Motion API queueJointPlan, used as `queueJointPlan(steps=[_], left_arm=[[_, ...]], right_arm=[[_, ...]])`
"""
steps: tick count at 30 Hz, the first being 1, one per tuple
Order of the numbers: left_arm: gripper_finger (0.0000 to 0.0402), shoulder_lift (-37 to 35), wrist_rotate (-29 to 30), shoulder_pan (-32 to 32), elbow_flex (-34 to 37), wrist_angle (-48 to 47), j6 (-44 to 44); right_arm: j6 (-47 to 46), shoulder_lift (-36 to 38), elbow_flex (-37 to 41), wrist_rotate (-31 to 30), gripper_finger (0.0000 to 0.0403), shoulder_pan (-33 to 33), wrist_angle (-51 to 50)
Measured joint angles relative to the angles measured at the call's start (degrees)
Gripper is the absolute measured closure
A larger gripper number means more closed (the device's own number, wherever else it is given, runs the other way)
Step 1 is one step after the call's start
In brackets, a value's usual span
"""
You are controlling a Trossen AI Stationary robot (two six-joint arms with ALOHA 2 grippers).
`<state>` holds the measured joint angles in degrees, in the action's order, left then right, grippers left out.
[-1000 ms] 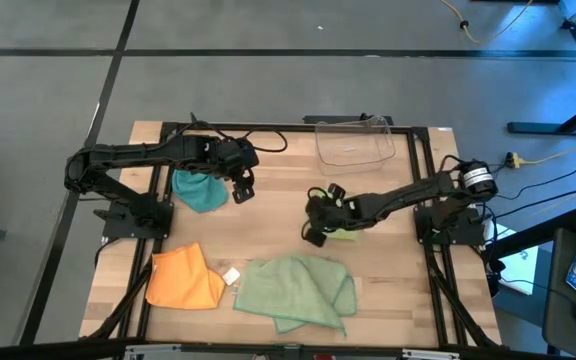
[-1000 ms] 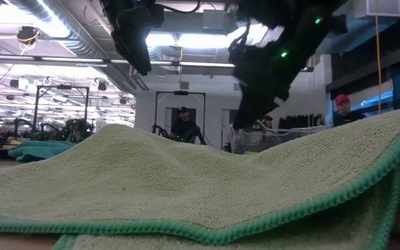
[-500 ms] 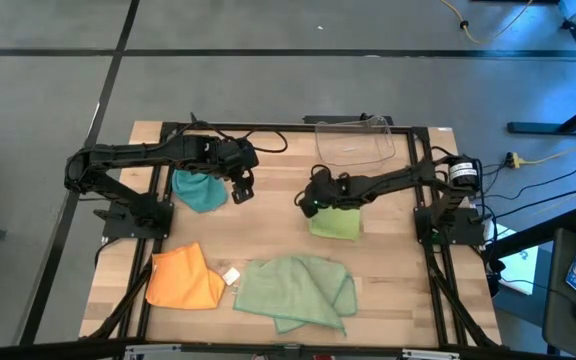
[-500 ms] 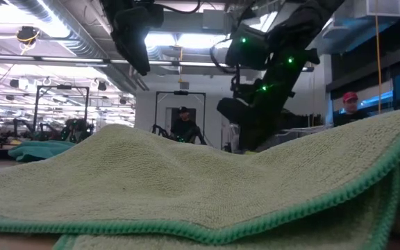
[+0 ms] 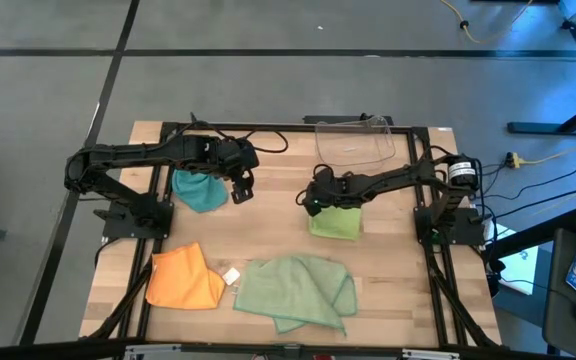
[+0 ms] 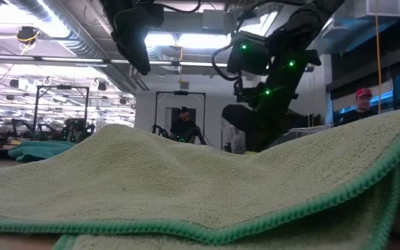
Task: Fold microfiber towels
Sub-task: Put the light green microfiber towel in the transparent bin
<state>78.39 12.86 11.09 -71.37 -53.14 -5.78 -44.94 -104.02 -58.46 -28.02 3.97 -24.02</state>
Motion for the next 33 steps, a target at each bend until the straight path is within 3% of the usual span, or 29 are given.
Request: queueJointPlan(steps=[14, 18, 23, 30, 33], left_arm=[[0.0166, 0.00, -0.02, 0.01, 0.00, 0.19, -0.02], [0.0166, 0.00, -0.02, 0.00, 0.00, 0.19, -0.02], [0.0166, 0.00, -0.02, 0.01, 0.00, 0.19, -0.02], [0.0166, 0.00, -0.02, 0.00, 0.00, 0.15, -0.02], [0.0166, 0.00, -0.04, 0.00, 0.00, 0.13, -0.02]], right_arm=[[4.05, -2.96, -0.04, -0.27, 0.0273, 0.00, 2.06], [4.99, -2.98, -0.04, -0.40, 0.0307, 0.00, 2.09], [7.63, -2.98, -0.04, 0.71, 0.0388, 0.00, 2.04], [10.78, -2.98, -3.85, 1.02, 0.0398, 0.00, -2.00], [14.70, -2.98, -7.64, 5.54, 0.0400, -0.04, -5.56]])
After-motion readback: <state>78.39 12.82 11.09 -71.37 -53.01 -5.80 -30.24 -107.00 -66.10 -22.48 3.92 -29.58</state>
